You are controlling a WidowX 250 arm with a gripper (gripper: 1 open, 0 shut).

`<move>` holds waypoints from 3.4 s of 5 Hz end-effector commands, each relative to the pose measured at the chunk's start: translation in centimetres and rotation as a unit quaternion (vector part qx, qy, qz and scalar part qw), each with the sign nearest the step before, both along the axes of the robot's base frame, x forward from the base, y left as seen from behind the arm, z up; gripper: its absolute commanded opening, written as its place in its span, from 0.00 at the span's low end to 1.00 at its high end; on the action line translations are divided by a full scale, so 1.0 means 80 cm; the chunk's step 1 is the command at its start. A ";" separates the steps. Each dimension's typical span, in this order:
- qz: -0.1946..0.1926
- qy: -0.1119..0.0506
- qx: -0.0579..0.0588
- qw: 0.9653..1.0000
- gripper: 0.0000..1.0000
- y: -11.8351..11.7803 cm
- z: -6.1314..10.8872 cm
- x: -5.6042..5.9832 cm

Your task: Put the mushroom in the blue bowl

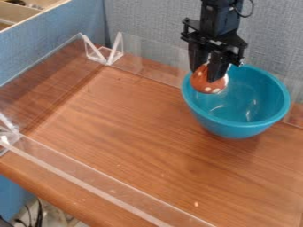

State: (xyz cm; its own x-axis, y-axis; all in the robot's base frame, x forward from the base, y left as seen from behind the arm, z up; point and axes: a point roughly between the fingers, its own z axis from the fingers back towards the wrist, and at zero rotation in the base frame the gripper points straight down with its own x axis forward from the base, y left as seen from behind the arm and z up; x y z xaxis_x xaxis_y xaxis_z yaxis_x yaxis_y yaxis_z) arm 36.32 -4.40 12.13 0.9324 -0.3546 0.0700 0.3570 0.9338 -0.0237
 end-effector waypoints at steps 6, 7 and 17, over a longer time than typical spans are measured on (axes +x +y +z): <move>0.017 -0.063 -0.015 0.998 0.00 0.012 0.054 0.010; 0.018 -0.067 -0.017 0.997 0.00 0.013 0.058 0.009; 0.025 -0.088 -0.024 0.996 0.00 0.014 0.055 0.027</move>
